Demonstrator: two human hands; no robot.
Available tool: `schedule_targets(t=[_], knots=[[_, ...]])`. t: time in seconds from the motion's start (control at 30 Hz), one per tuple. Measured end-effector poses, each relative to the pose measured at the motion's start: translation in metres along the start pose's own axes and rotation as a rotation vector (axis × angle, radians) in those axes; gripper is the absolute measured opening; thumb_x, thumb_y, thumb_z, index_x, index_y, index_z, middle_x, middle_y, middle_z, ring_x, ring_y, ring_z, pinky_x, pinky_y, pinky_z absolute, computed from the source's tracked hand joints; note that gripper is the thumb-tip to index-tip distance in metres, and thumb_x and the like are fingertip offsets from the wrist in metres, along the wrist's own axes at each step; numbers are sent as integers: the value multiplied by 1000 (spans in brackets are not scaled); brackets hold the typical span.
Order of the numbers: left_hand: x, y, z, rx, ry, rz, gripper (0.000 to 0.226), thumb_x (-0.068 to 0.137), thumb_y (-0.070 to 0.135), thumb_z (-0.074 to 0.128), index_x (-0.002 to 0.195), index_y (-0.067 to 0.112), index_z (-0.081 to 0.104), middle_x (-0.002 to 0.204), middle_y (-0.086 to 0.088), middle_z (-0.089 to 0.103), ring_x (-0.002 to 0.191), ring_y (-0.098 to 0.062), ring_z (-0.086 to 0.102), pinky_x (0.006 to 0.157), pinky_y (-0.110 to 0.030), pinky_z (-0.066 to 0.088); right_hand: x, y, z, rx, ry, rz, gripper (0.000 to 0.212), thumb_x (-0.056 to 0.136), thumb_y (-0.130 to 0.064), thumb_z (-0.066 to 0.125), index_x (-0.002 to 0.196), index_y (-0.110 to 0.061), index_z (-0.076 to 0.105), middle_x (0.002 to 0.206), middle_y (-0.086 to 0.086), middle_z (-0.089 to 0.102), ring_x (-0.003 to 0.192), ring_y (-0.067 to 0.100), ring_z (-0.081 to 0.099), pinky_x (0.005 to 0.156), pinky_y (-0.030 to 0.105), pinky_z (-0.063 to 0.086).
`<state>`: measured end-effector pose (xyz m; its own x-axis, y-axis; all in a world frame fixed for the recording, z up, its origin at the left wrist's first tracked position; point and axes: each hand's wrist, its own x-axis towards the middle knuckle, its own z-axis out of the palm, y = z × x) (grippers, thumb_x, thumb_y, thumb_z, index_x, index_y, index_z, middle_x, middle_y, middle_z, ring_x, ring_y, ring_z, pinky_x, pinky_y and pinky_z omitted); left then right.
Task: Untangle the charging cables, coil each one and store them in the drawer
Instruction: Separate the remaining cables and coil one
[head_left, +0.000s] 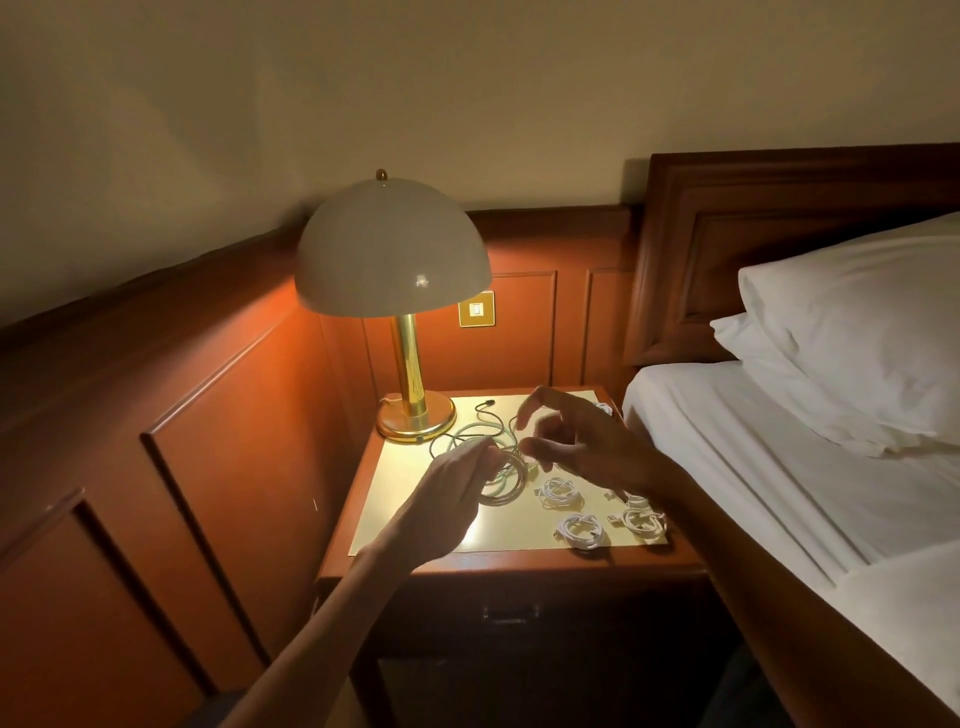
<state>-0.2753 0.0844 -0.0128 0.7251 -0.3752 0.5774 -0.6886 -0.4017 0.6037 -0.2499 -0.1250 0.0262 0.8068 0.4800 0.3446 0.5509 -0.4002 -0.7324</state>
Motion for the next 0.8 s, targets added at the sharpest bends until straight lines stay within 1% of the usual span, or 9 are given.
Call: schedule_targets(t=[0.1, 0.2, 0.27, 0.37, 0.43, 0.53, 0.6, 0.67, 0.8], knots=[[4, 5, 4, 73, 124, 24, 38, 102, 39, 33, 94, 12, 58, 82, 22, 53, 76, 2, 59, 65, -4, 39, -4, -5, 14, 141, 170, 38, 8, 95, -13, 66, 102, -8, 64, 73, -2, 69, 55, 5, 58, 53, 11, 43], [11, 4, 9, 136, 239, 4, 39, 100, 35, 37, 102, 5, 62, 85, 15, 57, 71, 5, 59, 64, -3, 41, -3, -3, 40, 255, 302, 136, 6, 95, -16, 67, 94, -12, 70, 78, 2, 72, 56, 18, 57, 54, 28, 48], [13, 2, 10, 203, 262, -21, 35, 99, 31, 38, 100, 5, 61, 83, 11, 54, 65, 3, 54, 62, -3, 40, -2, -3, 48, 393, 361, 223, 8, 95, -8, 65, 93, -7, 73, 88, 8, 73, 64, 24, 62, 61, 33, 55], [15, -1, 8, 307, 273, -63, 34, 98, 31, 37, 100, 7, 61, 84, 3, 61, 65, -3, 50, 57, -4, 37, -1, -5, 48, 569, 300, 372, 18, 99, -9, 57, 103, -5, 74, 100, 9, 75, 92, 19, 71, 74, 25, 58], [16, -3, 6, 363, 276, -50, 31, 97, 28, 40, 100, 6, 62, 87, -2, 66, 69, -5, 51, 59, -4, 35, -2, -5, 47, 636, 255, 439, 22, 100, -18, 55, 105, -7, 74, 107, 5, 75, 104, 21, 68, 82, 29, 54], [16, -6, 3, 443, 240, 9, 12, 95, 14, 56, 100, 6, 64, 90, -5, 69, 76, -7, 53, 68, -5, 34, -3, -5, 46, 607, 231, 472, 23, 93, -34, 65, 97, -14, 76, 107, 1, 74, 106, 22, 65, 92, 35, 50], [15, -10, 3, 479, 216, 32, 10, 90, 9, 63, 100, 7, 66, 92, -4, 71, 80, -12, 61, 70, -11, 40, -3, -4, 48, 565, 223, 492, 16, 89, -27, 72, 99, -14, 75, 104, -1, 75, 106, 19, 64, 90, 32, 48], [13, -12, 3, 459, 212, 29, 17, 91, 18, 57, 100, 9, 68, 94, -3, 72, 85, -14, 65, 72, -14, 43, -2, -3, 50, 594, 213, 512, 14, 90, -19, 70, 99, -8, 73, 105, 6, 74, 105, 20, 63, 89, 32, 49], [11, -8, 6, 362, 267, 0, 31, 94, 27, 44, 98, 8, 68, 93, -3, 71, 84, -10, 63, 74, -7, 40, 0, -4, 51, 640, 192, 496, 12, 91, -17, 69, 94, -6, 71, 103, 12, 72, 100, 22, 66, 84, 30, 53]])
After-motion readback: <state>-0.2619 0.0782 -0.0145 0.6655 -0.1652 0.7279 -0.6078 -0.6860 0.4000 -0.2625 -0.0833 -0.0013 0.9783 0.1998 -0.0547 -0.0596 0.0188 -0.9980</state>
